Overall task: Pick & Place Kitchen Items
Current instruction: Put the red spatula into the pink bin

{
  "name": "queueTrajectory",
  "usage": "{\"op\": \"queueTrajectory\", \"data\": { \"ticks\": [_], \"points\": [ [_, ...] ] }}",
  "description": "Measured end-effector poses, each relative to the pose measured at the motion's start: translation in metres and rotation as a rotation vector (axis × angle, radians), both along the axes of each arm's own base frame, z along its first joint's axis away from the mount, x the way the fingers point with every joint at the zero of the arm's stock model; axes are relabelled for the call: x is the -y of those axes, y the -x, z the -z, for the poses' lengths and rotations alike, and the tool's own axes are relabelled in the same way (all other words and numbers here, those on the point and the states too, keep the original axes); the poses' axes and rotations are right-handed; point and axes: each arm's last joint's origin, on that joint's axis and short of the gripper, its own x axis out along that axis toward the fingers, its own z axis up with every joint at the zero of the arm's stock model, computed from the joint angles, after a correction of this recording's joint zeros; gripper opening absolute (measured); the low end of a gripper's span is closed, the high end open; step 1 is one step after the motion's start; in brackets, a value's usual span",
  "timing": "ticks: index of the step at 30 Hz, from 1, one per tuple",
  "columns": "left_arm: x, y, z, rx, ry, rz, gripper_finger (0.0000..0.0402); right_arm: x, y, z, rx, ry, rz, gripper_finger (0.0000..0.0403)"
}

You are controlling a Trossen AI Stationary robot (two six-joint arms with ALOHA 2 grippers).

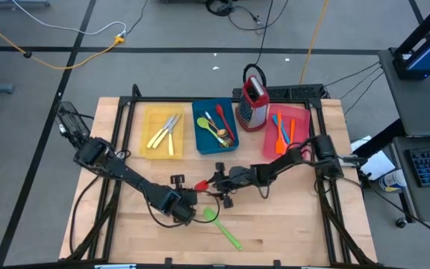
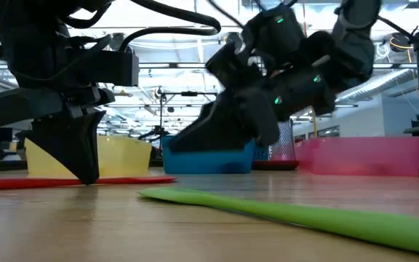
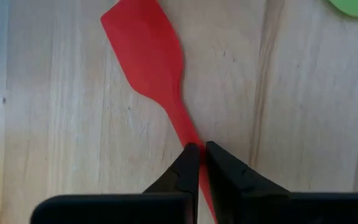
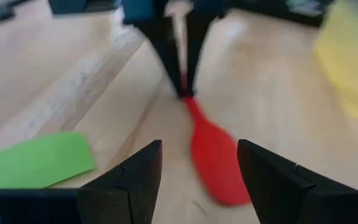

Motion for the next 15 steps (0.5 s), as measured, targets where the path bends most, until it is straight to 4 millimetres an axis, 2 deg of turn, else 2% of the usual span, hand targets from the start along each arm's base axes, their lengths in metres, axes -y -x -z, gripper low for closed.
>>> {"op": "queueTrajectory", "data": {
  "ticks": [3,8,15],
  "points": [
    [0.001,0.001,-0.001,0.008,0.001,0.0,0.0024,-0.002,-0.013,0.007,-0.046,0.019,-0.01,0.0202],
    [0.001,0.001,-0.002,0.021,0.005,-0.008,0.0005,0.006,-0.03,0.009,-0.158,0.007,0.025,0.0202],
    [0.002,-0.001,-0.002,0.049,0.012,-0.029,0.0018,0.026,-0.035,0.007,-0.205,-0.107,0.103,0.0202]
  ]
}}
